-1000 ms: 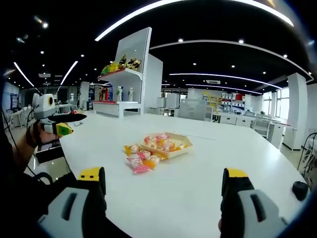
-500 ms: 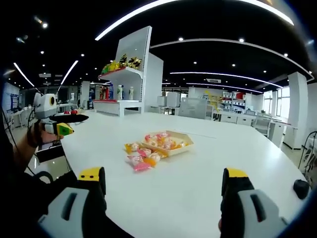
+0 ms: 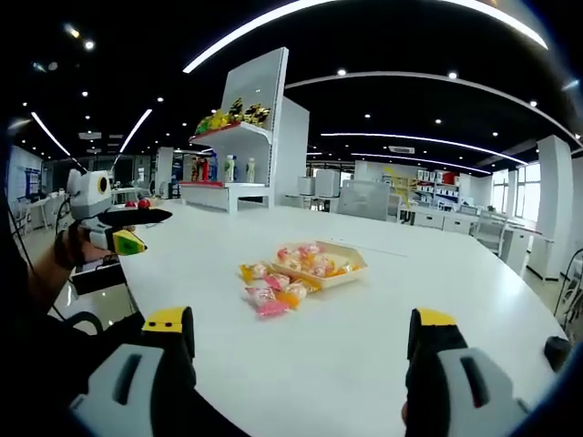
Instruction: Pick up the marshmallows scattered on the table and place them into the bowl on the table
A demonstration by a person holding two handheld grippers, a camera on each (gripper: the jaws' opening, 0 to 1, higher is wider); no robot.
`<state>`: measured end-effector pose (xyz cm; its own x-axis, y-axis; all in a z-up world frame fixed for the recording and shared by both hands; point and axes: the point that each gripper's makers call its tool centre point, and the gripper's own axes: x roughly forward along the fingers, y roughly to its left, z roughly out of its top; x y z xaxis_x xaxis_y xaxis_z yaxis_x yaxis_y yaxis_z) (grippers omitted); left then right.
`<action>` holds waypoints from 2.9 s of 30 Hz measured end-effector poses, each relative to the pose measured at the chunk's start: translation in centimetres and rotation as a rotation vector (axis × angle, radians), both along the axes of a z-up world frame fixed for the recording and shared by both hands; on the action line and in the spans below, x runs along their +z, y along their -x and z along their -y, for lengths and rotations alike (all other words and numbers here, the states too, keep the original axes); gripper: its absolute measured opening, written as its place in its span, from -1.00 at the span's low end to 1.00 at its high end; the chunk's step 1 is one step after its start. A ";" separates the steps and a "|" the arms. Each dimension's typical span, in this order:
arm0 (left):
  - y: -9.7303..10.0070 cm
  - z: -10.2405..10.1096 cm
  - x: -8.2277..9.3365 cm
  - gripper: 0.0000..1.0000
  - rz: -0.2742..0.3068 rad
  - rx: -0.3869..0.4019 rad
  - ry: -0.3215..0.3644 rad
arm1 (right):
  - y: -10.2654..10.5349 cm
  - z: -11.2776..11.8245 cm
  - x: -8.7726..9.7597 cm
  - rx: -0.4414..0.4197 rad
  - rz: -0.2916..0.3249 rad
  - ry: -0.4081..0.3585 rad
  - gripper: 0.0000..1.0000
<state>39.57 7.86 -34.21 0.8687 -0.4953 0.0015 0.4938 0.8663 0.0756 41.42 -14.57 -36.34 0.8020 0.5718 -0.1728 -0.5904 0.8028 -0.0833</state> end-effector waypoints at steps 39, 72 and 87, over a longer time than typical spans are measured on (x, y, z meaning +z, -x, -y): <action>0.0 -0.2 0.0 0.91 0.005 -0.015 -0.039 | -8.8 -12.2 -6.4 0.223 -0.094 0.113 0.22; 0.2 -0.1 -0.5 0.91 -0.005 -0.016 -0.060 | -7.9 -13.9 -9.4 0.267 -0.088 0.182 -0.61; -0.1 -0.6 -0.1 0.91 0.003 0.012 -0.056 | -6.7 -13.6 -9.1 0.270 -0.165 0.083 -0.71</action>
<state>39.69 8.47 -34.35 0.8745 -0.4844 -0.0230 0.4832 0.8664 0.1261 48.16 -0.94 -45.48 0.5802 0.7387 -0.3431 -0.7923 0.6096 -0.0274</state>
